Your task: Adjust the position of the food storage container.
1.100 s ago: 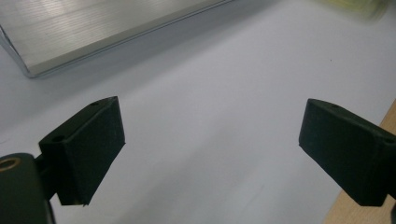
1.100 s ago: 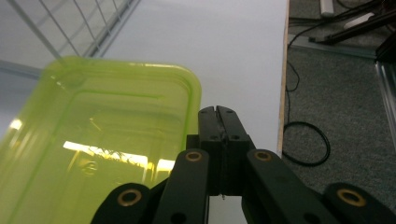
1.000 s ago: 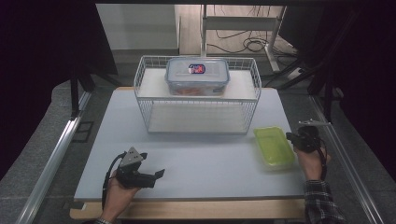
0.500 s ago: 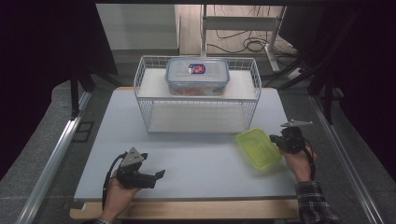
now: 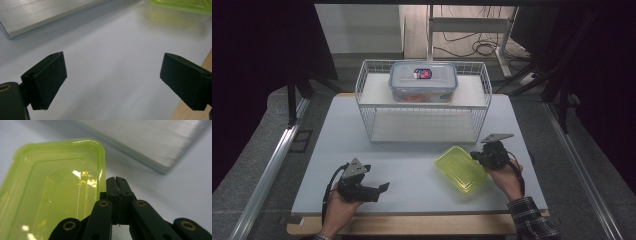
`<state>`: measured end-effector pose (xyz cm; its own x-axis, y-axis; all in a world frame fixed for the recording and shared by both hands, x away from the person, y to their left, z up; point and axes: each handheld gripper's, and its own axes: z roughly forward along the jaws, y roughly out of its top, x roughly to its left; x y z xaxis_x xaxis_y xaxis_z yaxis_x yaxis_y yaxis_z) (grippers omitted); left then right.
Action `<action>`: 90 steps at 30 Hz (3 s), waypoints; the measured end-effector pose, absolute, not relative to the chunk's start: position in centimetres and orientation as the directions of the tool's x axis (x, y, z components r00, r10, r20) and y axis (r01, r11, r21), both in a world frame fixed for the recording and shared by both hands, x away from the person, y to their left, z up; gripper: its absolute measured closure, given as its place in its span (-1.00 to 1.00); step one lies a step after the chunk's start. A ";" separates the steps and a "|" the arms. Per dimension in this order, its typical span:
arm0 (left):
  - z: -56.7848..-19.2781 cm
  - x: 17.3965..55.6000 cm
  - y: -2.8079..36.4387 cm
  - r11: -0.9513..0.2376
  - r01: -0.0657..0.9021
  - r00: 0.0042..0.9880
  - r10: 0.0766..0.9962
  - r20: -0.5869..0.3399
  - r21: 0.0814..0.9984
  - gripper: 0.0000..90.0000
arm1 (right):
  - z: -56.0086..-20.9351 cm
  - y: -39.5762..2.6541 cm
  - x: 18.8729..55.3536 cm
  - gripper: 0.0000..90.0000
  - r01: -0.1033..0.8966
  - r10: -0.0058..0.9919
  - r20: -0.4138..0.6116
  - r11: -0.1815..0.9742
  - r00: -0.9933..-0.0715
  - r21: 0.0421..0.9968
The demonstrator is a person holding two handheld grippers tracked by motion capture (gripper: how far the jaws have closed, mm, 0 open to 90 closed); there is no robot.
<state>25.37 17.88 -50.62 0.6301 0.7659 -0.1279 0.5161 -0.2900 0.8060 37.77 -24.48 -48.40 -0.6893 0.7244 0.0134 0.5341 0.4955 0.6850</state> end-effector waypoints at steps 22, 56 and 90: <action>-50.8 25.6 17.6 -0.284 0.553 0.605 0.783 -0.143 0.784 -0.83 | -47.9 -28.1 27.2 0.97 0.590 0.814 0.048 0.377 -0.579 0.714; -50.9 30.1 15.3 -0.284 0.564 0.591 0.795 -0.138 0.775 0.30 | -49.0 -21.1 36.1 0.97 0.582 0.782 0.065 0.402 -0.620 0.707; -50.8 25.4 18.1 -0.259 0.540 0.579 0.805 -0.131 0.801 -0.77 | -47.8 -21.6 32.2 -0.22 0.460 0.706 0.029 0.429 -0.707 0.777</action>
